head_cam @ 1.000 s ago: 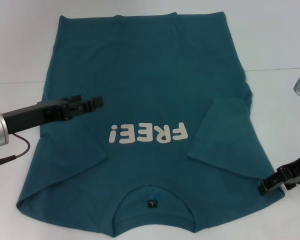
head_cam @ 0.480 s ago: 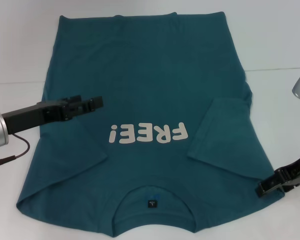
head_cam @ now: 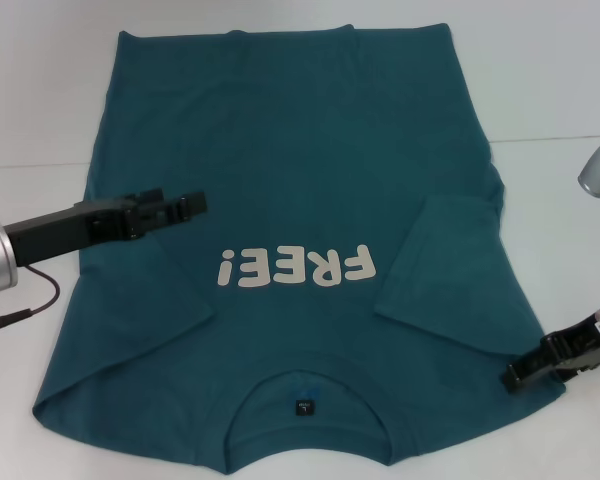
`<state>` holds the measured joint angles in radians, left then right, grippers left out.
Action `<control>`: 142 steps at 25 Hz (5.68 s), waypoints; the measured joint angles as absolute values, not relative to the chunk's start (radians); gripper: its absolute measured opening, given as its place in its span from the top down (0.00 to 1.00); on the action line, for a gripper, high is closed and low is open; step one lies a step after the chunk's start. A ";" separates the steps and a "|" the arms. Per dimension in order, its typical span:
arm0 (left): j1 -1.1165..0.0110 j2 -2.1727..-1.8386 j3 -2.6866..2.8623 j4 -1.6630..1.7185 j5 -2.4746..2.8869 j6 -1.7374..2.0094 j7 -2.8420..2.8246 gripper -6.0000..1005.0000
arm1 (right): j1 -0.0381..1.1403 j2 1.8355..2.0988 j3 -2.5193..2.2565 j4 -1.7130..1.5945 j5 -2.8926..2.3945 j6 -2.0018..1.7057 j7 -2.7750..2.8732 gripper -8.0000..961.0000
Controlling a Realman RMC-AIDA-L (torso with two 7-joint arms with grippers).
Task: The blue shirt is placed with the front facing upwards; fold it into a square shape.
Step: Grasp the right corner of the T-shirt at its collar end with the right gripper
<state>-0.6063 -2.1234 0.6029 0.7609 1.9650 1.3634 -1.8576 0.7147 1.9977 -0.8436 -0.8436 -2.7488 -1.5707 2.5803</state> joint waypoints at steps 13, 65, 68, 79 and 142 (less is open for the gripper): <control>-0.611 -2.122 0.603 0.761 1.965 1.352 -1.858 0.10 | 0.718 2.000 -0.839 -0.832 -2.632 -1.572 2.570 0.04; -0.617 -2.124 0.603 0.750 1.953 1.336 -1.858 0.10 | 0.690 1.941 -0.840 -0.858 -2.694 -1.628 2.604 0.04; -0.617 -2.124 0.603 0.750 1.953 1.335 -1.858 0.10 | 0.689 1.943 -0.841 -0.852 -2.696 -1.621 2.603 0.04; -0.617 -2.125 0.607 0.748 1.945 1.327 -1.858 0.10 | 0.689 1.949 -0.834 -0.806 -2.697 -1.585 2.601 0.04; -0.618 -2.123 0.603 0.730 1.940 1.312 -1.847 0.10 | 0.683 1.966 -0.773 -0.761 -2.600 -1.494 2.581 0.31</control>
